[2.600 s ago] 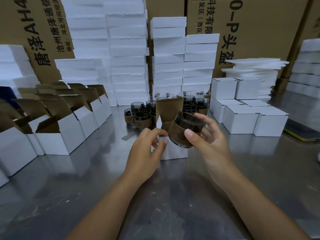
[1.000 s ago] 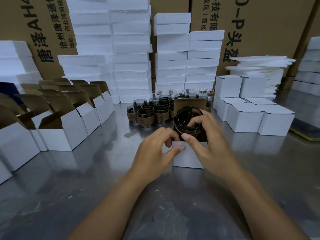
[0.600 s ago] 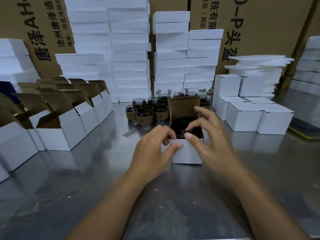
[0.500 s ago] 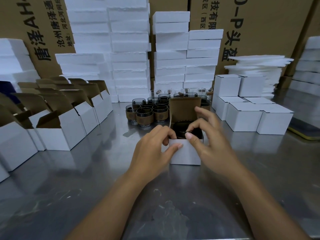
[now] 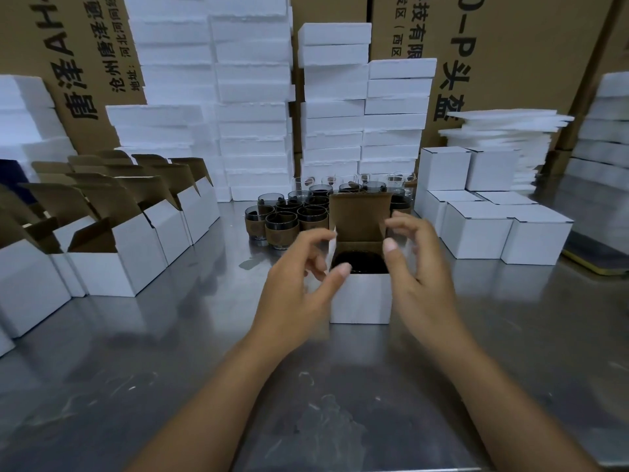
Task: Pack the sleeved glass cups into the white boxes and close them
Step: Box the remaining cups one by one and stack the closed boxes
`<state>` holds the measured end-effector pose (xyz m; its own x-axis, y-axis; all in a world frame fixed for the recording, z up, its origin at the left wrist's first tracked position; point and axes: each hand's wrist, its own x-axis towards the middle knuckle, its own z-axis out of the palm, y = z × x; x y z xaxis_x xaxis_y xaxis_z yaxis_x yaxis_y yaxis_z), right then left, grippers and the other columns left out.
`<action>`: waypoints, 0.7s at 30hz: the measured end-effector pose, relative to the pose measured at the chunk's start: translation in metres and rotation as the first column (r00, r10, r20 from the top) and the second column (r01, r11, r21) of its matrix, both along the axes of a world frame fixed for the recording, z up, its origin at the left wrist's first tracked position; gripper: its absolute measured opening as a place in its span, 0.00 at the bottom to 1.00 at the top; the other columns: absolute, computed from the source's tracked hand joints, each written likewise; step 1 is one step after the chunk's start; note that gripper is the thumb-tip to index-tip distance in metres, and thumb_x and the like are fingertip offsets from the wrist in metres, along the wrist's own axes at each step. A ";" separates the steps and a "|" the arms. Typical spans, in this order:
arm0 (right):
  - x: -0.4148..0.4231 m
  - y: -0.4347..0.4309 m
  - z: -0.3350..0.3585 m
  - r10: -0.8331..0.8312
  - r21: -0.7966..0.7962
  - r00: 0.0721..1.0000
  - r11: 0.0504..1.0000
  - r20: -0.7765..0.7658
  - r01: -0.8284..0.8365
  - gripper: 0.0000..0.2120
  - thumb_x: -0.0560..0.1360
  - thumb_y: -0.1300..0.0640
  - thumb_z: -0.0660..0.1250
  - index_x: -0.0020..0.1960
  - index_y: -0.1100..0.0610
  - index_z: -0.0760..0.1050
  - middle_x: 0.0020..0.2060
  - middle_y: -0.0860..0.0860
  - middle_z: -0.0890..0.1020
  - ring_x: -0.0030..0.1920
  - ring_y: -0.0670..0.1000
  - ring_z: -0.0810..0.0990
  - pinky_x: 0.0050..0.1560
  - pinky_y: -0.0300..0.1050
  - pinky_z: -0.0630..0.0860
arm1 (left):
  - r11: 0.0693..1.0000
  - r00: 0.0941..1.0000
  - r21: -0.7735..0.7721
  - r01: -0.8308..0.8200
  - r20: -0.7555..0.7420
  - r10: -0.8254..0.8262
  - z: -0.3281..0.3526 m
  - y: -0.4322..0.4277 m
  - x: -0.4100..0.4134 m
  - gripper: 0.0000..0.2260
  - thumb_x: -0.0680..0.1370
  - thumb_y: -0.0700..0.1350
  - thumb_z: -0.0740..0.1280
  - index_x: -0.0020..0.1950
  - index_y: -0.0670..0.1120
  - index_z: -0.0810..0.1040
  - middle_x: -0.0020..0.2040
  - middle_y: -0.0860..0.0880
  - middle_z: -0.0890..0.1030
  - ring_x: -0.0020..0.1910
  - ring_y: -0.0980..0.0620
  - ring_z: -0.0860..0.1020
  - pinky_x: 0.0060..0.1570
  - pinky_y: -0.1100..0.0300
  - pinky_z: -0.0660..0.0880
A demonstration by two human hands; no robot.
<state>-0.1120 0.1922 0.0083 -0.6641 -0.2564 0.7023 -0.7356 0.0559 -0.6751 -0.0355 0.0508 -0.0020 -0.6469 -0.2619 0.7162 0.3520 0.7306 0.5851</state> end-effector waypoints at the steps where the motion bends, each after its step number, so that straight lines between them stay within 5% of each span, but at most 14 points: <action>1: -0.001 -0.001 0.000 0.010 -0.064 0.996 0.998 0.089 -0.004 0.08 0.78 0.56 0.59 0.56 0.46 0.69 0.54 0.39 0.74 0.57 0.33 0.71 0.54 0.23 0.62 | 0.997 1.000 0.078 0.022 0.012 -0.023 0.001 0.000 0.000 0.11 0.76 0.52 0.65 0.55 0.64 0.69 0.40 0.56 0.76 0.42 0.58 0.76 0.43 0.69 0.71; 4: -0.008 -0.004 -0.002 0.053 -0.120 0.937 0.993 0.345 -0.012 0.10 0.79 0.57 0.61 0.59 0.47 0.68 0.52 0.39 0.74 0.50 0.29 0.71 0.47 0.21 0.65 | 0.977 0.991 0.206 0.059 0.104 -0.081 0.002 0.001 0.000 0.08 0.79 0.55 0.59 0.55 0.66 0.71 0.48 0.57 0.77 0.47 0.58 0.76 0.46 0.63 0.74; 8: -0.016 -0.007 -0.004 0.133 -0.132 0.846 0.988 0.516 -0.075 0.18 0.77 0.56 0.64 0.66 0.52 0.68 0.55 0.44 0.74 0.47 0.30 0.71 0.38 0.17 0.66 | 0.966 0.970 0.249 0.064 0.210 -0.119 0.000 0.000 -0.001 0.14 0.75 0.61 0.51 0.54 0.67 0.73 0.53 0.57 0.74 0.48 0.65 0.74 0.46 0.70 0.70; 13: -0.016 -0.009 -0.006 0.184 -0.134 0.811 0.982 0.555 -0.132 0.24 0.76 0.62 0.65 0.70 0.54 0.65 0.47 0.38 0.75 0.48 0.33 0.73 0.36 0.20 0.69 | 0.981 0.962 0.192 0.037 0.260 -0.087 -0.005 -0.002 -0.002 0.15 0.75 0.62 0.49 0.52 0.68 0.74 0.52 0.56 0.73 0.48 0.65 0.73 0.47 0.74 0.67; 16: -0.017 -0.008 -0.004 0.185 -0.130 0.804 0.982 0.565 -0.134 0.25 0.75 0.63 0.65 0.70 0.49 0.65 0.46 0.38 0.76 0.46 0.34 0.75 0.32 0.21 0.69 | 0.987 0.956 0.161 0.011 0.287 -0.058 -0.005 -0.001 -0.003 0.14 0.75 0.63 0.48 0.50 0.68 0.73 0.53 0.58 0.72 0.52 0.65 0.73 0.50 0.70 0.68; 21: -0.018 -0.006 -0.003 0.211 -0.113 0.805 0.977 0.555 -0.178 0.25 0.75 0.63 0.64 0.64 0.38 0.68 0.48 0.43 0.80 0.46 0.39 0.79 0.32 0.25 0.71 | 0.987 0.962 0.160 0.005 0.268 -0.048 -0.002 0.000 -0.003 0.11 0.78 0.59 0.52 0.47 0.67 0.73 0.52 0.61 0.72 0.51 0.68 0.71 0.46 0.76 0.68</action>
<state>-0.1297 0.1863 0.0055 -0.8863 -0.3962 0.2397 -0.2200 -0.0952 -0.9708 -0.0385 0.0509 -0.0035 -0.8187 -0.3368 0.4650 0.1827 0.6150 0.7671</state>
